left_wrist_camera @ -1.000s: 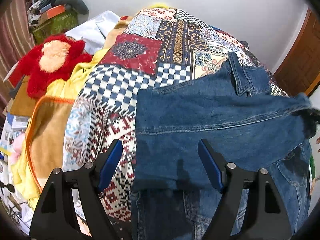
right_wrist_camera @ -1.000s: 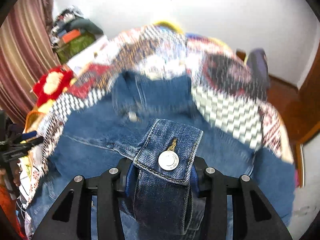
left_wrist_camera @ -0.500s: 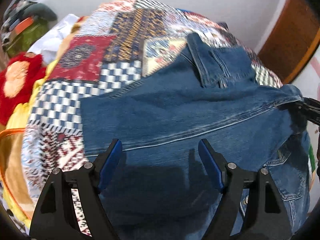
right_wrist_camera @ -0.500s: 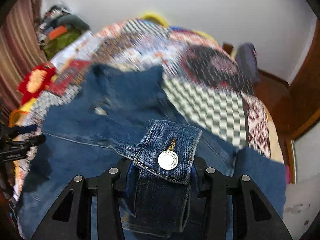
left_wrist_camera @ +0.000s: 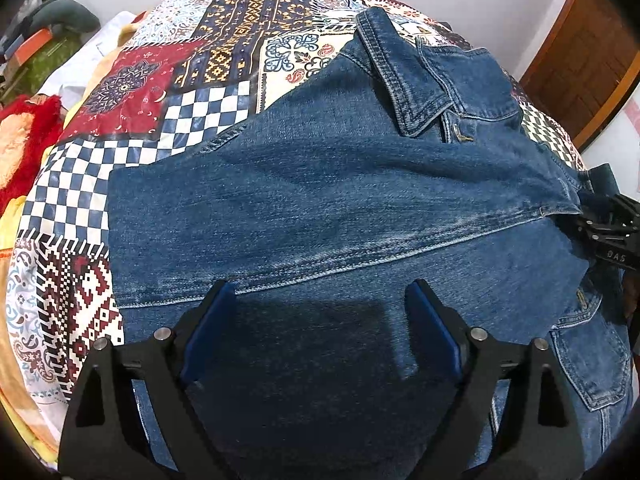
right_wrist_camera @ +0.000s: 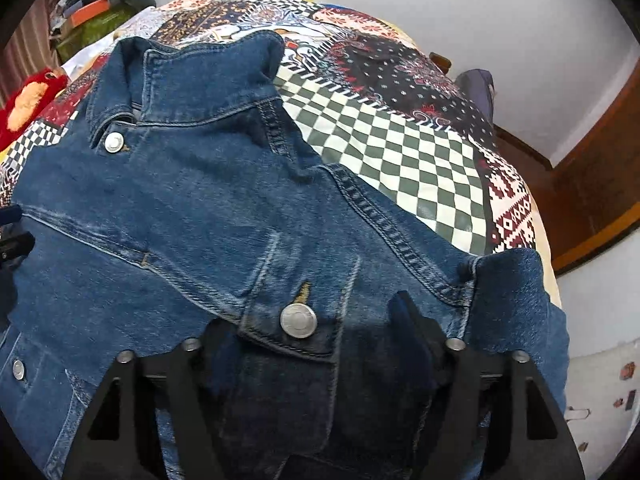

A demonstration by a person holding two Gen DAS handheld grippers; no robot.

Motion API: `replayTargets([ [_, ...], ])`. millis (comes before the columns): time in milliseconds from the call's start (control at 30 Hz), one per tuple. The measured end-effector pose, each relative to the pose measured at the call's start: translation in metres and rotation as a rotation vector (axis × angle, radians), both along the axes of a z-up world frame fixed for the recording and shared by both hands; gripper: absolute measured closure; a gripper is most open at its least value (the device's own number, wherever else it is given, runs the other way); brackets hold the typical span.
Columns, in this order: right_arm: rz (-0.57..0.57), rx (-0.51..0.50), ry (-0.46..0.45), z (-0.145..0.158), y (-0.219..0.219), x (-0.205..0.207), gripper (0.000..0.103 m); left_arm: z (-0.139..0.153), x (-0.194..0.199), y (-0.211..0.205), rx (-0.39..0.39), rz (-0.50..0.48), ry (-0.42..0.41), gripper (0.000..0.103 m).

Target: Fold large clothes

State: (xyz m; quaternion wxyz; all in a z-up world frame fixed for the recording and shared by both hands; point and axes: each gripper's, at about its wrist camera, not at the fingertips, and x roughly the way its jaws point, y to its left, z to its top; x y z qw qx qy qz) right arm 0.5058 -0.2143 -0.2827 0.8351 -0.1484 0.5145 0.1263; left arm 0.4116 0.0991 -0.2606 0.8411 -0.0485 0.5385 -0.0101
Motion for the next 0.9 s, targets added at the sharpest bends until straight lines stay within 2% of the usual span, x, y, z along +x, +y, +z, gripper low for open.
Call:
replayTargets([
  [167, 0.002, 0.012, 0.044, 0.005, -0.004, 0.001, 0.031, 0.003, -0.001, -0.003, 0.027, 0.000, 0.006, 0.014],
  [300, 0.007, 0.061, 0.049, 0.027, -0.009, -0.012, 0.031, 0.015, -0.012, -0.013, 0.086, -0.028, -0.001, 0.014],
  [433, 0.000, 0.124, 0.004, 0.058, -0.023, -0.032, 0.031, 0.036, -0.025, -0.023, 0.111, -0.062, -0.042, 0.014],
  [667, -0.077, 0.223, -0.111, 0.113, -0.068, -0.058, 0.031, 0.087, -0.032, -0.047, 0.085, -0.103, -0.155, 0.014],
  [900, -0.202, 0.276, -0.162, 0.130, -0.132, -0.078, 0.031, 0.116, -0.015, -0.091, 0.065, -0.163, -0.229, 0.014],
])
